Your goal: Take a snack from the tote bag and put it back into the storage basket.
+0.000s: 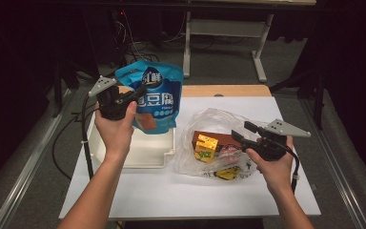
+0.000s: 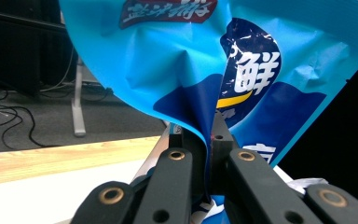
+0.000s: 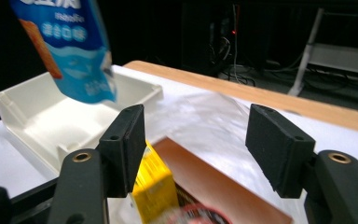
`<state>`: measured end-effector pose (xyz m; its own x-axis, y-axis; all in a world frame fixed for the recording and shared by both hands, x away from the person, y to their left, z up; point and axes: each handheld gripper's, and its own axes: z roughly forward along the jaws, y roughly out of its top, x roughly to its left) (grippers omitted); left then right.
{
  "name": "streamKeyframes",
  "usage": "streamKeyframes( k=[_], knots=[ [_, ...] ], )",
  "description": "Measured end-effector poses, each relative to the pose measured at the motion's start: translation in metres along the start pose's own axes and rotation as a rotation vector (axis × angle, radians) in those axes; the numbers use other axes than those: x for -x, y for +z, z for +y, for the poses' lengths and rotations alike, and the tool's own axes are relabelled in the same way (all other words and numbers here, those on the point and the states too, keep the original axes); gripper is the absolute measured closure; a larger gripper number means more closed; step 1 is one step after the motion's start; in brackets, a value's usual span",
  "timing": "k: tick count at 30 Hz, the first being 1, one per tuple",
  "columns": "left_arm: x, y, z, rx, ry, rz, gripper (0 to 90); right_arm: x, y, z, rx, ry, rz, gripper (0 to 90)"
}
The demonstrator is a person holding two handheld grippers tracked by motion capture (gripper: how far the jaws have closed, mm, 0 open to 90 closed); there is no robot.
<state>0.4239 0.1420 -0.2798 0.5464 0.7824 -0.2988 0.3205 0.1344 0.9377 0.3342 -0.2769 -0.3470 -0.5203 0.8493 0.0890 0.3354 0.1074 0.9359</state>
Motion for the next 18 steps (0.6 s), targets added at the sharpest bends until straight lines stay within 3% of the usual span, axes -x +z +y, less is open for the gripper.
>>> streamKeyframes(
  k=[6, 12, 18],
  knots=[
    [-0.014, -0.006, -0.003, 0.006, -0.012, 0.010, 89.6, 0.012, -0.015, -0.028, -0.015, 0.040, -0.022, 38.1],
    [-0.031, -0.011, -0.008, -0.007, -0.011, 0.016, 89.5, 0.023, -0.030, -0.054, -0.027, 0.064, -0.004, 40.4],
    [-0.049, -0.014, -0.016, -0.016, -0.023, 0.046, 89.5, 0.030, -0.046, -0.067, -0.024, 0.058, -0.063, 38.5]
  ],
)
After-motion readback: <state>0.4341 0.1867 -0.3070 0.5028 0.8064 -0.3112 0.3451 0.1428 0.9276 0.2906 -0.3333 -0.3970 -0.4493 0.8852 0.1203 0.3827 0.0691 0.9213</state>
